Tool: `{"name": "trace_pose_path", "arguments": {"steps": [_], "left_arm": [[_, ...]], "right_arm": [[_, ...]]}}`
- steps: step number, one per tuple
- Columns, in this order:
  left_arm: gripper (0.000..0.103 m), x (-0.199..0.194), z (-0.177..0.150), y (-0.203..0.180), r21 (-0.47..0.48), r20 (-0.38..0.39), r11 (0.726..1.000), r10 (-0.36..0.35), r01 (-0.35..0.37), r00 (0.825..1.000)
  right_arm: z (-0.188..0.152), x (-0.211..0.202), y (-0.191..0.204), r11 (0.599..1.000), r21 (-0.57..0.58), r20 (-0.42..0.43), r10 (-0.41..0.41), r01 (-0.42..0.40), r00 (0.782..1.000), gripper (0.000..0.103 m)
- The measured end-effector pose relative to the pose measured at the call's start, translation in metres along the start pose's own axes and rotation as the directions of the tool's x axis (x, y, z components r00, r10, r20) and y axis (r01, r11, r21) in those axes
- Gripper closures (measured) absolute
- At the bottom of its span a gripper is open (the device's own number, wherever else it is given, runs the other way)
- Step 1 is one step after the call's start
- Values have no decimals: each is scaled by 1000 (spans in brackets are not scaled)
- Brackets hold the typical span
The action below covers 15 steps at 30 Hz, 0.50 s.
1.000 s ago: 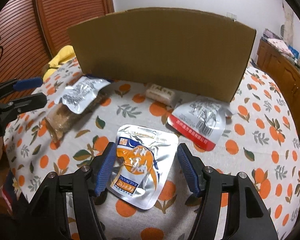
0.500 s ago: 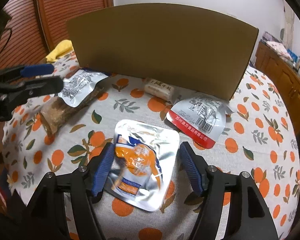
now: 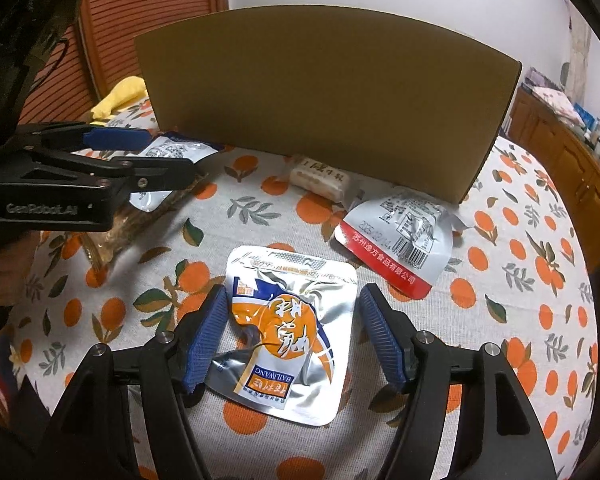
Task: Organize snacks
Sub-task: 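Lower the right tool onto the silver-orange pouch while the left tool reaches the blue-topped silver packet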
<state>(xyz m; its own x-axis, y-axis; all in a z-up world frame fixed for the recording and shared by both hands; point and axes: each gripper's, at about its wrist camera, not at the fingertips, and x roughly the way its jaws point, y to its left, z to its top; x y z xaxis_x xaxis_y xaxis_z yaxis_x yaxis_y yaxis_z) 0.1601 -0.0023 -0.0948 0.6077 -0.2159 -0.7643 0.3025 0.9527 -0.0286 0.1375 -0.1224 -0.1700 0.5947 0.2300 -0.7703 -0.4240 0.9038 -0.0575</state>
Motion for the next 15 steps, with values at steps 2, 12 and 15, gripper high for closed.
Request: {"name": "trace_pose_path", "arguments": {"steps": [2,12,15], "left_arm": [[35,1,0,-1,13,-7,1000,13,-13,1000],[40,-12,-4,2,23,30,1000,9,-10,1000],[40,-24,-6,6,9,57,1000,-7,7,998]], "right_arm": [[0,0,-1,1000,0,0,1,-1,1000,33],[0,0,0,1000,0,0,-1,1,1000,32],[0,0,1,1000,-4,-2,-2,2,1000,33]]}}
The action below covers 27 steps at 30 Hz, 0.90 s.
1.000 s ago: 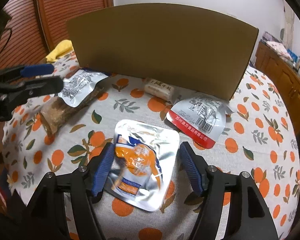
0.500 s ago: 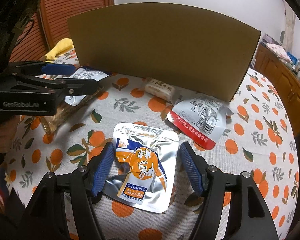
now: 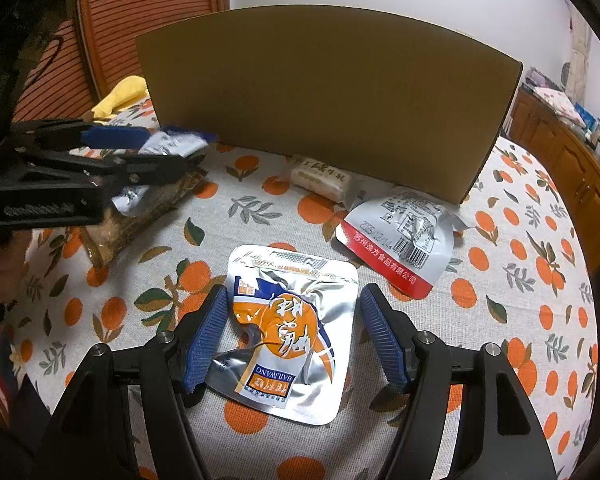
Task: Organize snacks
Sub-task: 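Lower the right tool onto the silver-orange pouch while the left tool reaches the blue-topped silver packet, then close the right tool on the silver-orange pouch while the left tool grips the silver packet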
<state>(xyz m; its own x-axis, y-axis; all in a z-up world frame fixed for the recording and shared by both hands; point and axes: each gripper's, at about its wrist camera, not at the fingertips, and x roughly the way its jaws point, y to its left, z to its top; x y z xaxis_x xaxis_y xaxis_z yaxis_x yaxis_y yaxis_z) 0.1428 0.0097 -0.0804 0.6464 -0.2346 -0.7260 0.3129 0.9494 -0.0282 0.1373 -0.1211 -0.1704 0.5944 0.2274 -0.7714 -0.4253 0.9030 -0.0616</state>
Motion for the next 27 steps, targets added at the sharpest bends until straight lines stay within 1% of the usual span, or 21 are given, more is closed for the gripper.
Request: {"name": "trace_pose_path", "arguments": {"steps": [7,11,17,18,19,21,25,27], "left_arm": [[40,-18,-2,-4,2,49,1000,-2,2,999],[40,-23,-2,-6,-2,63,1000,-9,9,998],[40,-28,-3,-12,2,78,1000,-19,19,997],[40,-29,-2,-13,4,79,1000,-19,19,997],[40,-29,-2,-14,7,80,1000,-20,19,997],[40,-30,-2,-16,10,80,1000,-19,18,997],[40,-31,-2,-17,8,84,1000,-23,23,996],[40,-31,-2,-18,11,85,1000,-25,24,996]], "right_arm": [[-3,-5,2,1000,-21,-20,9,-10,1000,35],[-6,-9,3,999,-28,-19,22,-23,1000,43],[-7,-12,7,999,-45,-14,31,-32,999,46],[-7,-13,7,998,-41,-8,42,-42,999,63],[-6,-14,7,998,-37,3,53,-53,999,63],[-6,-18,7,999,-34,11,42,-42,999,64],[-6,-17,5,998,-32,9,51,-50,999,64],[-5,-19,4,998,-24,23,50,-49,999,65]]}}
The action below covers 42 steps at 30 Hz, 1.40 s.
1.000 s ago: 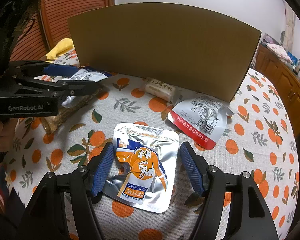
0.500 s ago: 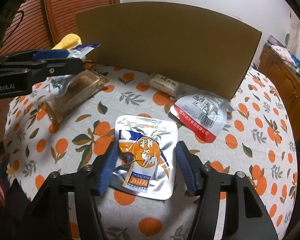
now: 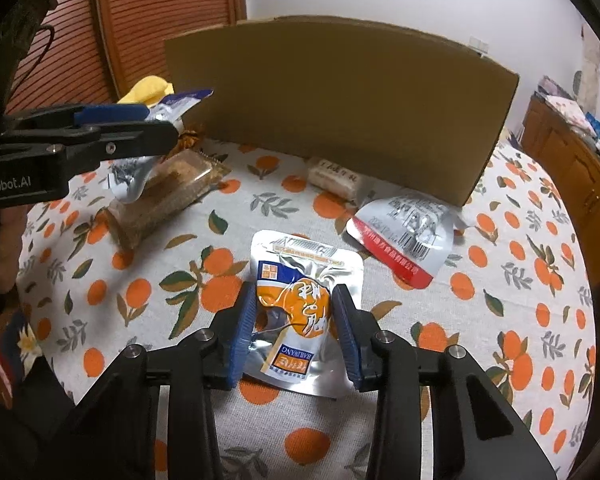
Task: Organize snacks
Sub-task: 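Close the right tool on the silver-orange pouch while the left tool grips the silver packet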
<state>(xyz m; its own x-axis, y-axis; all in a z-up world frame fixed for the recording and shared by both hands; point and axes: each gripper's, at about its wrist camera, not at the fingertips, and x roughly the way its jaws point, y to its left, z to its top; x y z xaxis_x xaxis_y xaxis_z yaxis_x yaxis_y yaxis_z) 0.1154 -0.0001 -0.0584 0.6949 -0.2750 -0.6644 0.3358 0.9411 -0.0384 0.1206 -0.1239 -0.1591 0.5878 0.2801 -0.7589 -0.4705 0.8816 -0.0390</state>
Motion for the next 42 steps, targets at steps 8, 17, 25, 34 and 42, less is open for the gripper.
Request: {"name": "trace_pose_path", "arguments": {"steps": [8,17,25,34,42], "left_arm": [[40,4,-3,1,-4,-11,1000,-1,1,1000],[40,3,-5,-1,-3,-7,1000,-4,4,1000],[40,-4,-3,-1,-7,12,1000,-8,8,1000],[40,-11,1,-1,-3,29,1000,-11,11,1000],[40,-12,2,-1,-5,30,1000,-10,10,1000]], "right_arm": [[-1,0,1,999,3,0,32,-32,999,65],[-7,4,6,1000,-25,-24,-3,2,1000,55],[-8,-2,13,999,-44,0,9,-9,1000,65],[1,-15,13,999,-25,50,36,-35,998,75],[3,-20,14,999,-27,77,36,-34,996,76]]}}
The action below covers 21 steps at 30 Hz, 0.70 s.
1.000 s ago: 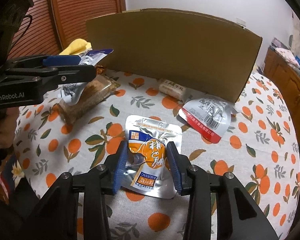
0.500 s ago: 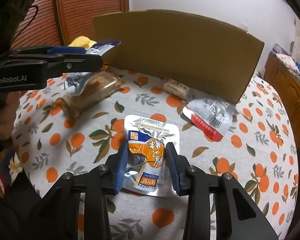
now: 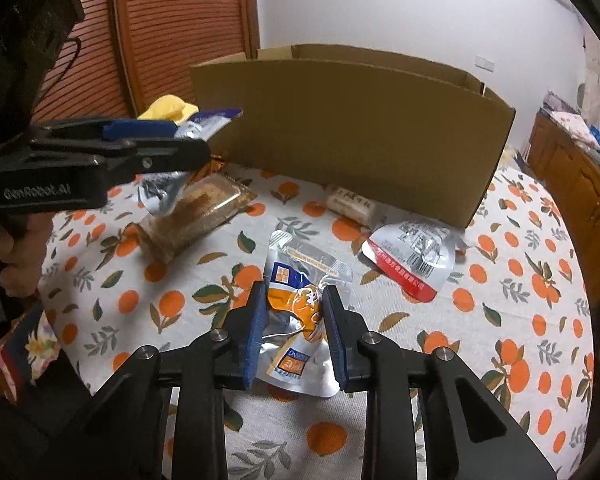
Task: Organize snacks
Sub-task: 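Close the right tool on the silver-orange pouch while the left tool grips the silver packet, then carry both packets over the box and open both tools to drop them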
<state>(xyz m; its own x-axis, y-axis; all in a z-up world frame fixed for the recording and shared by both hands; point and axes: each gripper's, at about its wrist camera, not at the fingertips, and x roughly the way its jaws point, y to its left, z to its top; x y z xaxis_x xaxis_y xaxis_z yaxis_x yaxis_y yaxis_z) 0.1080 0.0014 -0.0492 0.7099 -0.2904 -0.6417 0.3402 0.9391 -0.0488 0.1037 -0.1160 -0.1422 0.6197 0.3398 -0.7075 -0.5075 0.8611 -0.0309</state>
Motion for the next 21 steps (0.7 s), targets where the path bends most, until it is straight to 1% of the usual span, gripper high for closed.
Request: {"name": "trace_pose_path", "arguments": {"steps": [3,9,14,18,21], "left_arm": [[40,0,0,0,0,1,1000,0,0,1000],[40,-6,7,-2,4,21,1000,-10,10,1000],[40,-19,26,-2,16,69,1000,-18,17,997],[40,-27,46,2,18,108,999,-31,29,994],[40,-30,63,6,27,137,999,-27,24,990]], "right_arm": [[2,-5,1,1000,-4,13,6,-6,1000,76],[9,-16,2,1000,-22,41,-7,8,999,76],[21,-27,5,998,-51,72,-21,25,997,76],[42,-41,3,995,-89,112,-39,50,993,76],[60,-50,0,992,-111,148,-50,67,988,76]]}}
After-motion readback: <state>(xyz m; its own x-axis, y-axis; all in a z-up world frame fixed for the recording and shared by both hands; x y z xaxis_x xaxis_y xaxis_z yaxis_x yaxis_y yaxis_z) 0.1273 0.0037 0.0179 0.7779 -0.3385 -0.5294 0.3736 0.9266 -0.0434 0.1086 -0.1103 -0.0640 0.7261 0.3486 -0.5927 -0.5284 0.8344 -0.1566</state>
